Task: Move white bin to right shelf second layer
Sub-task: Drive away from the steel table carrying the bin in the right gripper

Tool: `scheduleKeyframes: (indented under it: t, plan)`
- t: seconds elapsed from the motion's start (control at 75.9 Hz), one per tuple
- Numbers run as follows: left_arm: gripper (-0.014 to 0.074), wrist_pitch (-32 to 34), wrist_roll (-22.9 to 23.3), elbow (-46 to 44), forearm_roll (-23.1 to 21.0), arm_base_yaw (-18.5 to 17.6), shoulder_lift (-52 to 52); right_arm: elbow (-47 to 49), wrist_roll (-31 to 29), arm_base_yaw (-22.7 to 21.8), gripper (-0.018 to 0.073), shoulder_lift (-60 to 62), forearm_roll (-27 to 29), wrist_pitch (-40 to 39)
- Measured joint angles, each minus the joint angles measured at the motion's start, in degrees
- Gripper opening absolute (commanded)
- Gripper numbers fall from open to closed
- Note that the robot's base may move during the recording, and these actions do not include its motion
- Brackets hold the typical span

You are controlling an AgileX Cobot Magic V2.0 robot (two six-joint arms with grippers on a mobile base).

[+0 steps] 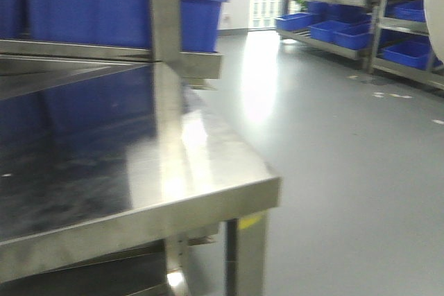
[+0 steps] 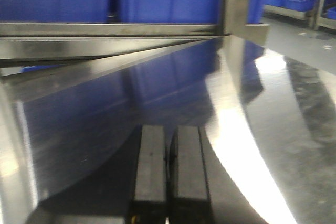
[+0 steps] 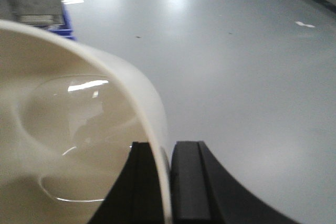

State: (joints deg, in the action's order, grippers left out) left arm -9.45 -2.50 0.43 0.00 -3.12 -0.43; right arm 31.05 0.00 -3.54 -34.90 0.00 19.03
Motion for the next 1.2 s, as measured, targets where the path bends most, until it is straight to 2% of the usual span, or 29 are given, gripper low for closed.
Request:
scheduleKeyframes:
  t: [1.198]
  plan:
    - [0.0085,0.0,0.0,0.0,0.0,0.0,0.0,0.0,0.0,0.0,0.0048,0.0,0.0,0.0]
